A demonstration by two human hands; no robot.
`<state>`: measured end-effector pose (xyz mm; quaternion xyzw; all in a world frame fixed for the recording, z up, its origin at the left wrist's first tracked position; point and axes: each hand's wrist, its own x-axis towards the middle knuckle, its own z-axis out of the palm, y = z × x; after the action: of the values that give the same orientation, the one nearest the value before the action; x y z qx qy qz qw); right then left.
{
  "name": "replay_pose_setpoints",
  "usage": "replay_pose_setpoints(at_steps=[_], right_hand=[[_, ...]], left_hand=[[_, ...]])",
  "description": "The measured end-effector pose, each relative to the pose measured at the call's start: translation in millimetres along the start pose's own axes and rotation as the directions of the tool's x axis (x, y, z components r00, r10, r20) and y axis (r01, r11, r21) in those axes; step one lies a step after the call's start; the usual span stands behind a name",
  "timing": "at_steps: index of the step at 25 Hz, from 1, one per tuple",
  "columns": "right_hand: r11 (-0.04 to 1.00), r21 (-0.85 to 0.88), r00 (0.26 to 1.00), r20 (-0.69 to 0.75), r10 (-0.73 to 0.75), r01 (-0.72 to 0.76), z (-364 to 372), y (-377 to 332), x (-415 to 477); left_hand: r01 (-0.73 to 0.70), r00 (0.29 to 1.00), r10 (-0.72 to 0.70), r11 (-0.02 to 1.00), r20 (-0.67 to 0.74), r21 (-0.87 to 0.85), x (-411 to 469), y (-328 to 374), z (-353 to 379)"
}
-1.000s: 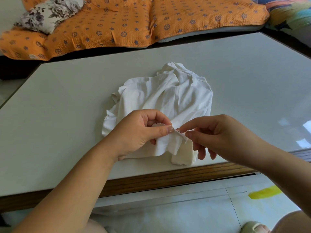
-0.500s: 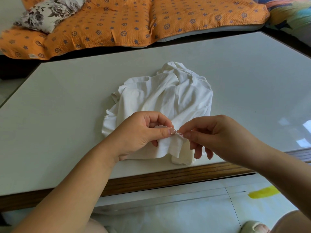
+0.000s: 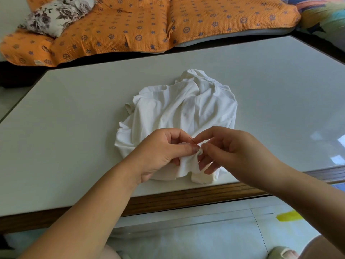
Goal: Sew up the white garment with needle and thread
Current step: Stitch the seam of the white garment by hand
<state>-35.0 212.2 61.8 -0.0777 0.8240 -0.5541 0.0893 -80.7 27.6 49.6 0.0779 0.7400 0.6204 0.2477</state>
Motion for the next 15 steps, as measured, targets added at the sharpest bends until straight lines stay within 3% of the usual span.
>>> replay_pose_setpoints(at_steps=[5, 8, 9, 11, 13, 15], right_hand=[[0.999, -0.048, 0.998, -0.069, -0.003, 0.000, 5.9, -1.6, 3.3], [0.994, -0.111, 0.975, -0.219, -0.023, -0.002, 2.1, -2.7, 10.1], [0.998, -0.057, 0.962, -0.274, 0.009, -0.026, -2.3, -1.9, 14.0], [0.953, 0.286, 0.946, -0.271, 0.179, -0.098, -13.7, 0.6, 25.1], [0.713, 0.683, 0.930, -0.140, 0.340, -0.158, -23.9, 3.0, 35.7], [0.473, 0.870, 0.902, -0.086, 0.422, -0.139, -32.0, 8.8, 44.6]], left_hand=[[0.018, 1.000, -0.018, 0.999, -0.014, -0.040, -0.6, 0.1, 0.9], [0.022, 1.000, -0.023, 0.999, -0.017, -0.050, -1.1, 0.5, -1.9], [0.023, 1.000, -0.024, 0.998, -0.020, -0.057, -1.1, 0.6, -3.2], [0.021, 0.999, -0.022, 0.997, -0.026, -0.071, -1.2, 0.2, -5.3], [0.011, 1.000, -0.014, 0.996, -0.027, -0.084, -1.2, -0.8, -6.8], [-0.002, 1.000, 0.000, 0.996, -0.021, -0.090, -1.6, -0.6, -7.9]])
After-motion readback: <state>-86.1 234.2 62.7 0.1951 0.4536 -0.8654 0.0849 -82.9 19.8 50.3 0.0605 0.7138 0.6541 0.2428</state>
